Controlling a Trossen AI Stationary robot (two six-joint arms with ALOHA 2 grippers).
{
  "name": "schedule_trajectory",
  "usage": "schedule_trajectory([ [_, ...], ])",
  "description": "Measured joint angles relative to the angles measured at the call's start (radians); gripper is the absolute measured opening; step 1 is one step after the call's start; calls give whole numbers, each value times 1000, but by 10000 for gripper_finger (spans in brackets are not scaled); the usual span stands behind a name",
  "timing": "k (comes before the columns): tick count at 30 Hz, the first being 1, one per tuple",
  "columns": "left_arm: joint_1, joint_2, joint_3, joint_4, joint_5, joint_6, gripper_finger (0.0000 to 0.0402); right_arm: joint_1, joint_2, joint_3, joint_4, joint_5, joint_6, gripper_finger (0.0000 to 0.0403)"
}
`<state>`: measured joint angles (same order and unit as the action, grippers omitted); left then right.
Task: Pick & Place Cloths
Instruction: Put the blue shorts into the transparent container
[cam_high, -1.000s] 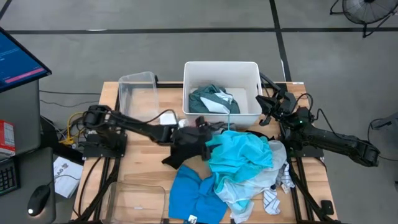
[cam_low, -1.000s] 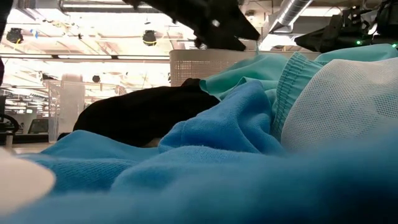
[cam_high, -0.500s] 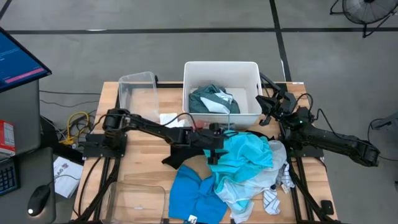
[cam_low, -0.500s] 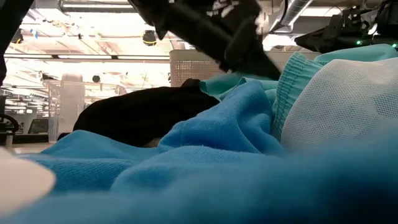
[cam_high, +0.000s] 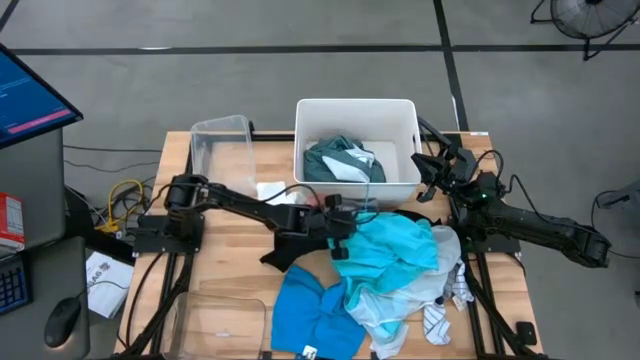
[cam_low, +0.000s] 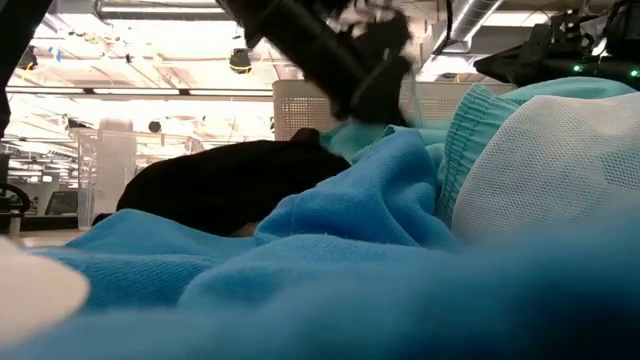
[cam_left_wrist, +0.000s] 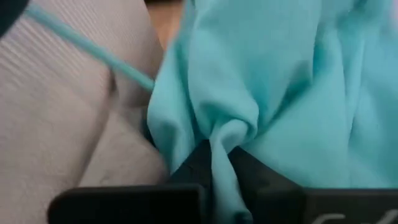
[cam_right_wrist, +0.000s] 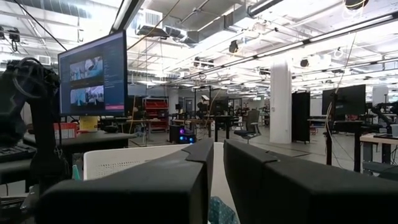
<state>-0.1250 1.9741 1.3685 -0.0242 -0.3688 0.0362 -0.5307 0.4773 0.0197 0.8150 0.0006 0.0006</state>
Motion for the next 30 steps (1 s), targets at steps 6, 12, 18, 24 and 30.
schedule_trajectory([
  [6,-16,-154,100,34,0,-10,1,0,0,0,-1,0,0,37],
  [12,4,-453,139,121,-197,106,0,0,0,0,-11,0,0,37],
  [18,45,-766,139,139,-413,316,0,0,0,0,-23,0,0,37],
  [24,116,-985,139,141,-436,465,0,0,0,0,-26,0,0,37],
  [30,197,-1095,139,141,-435,589,0,0,0,0,-28,0,0,37],
])
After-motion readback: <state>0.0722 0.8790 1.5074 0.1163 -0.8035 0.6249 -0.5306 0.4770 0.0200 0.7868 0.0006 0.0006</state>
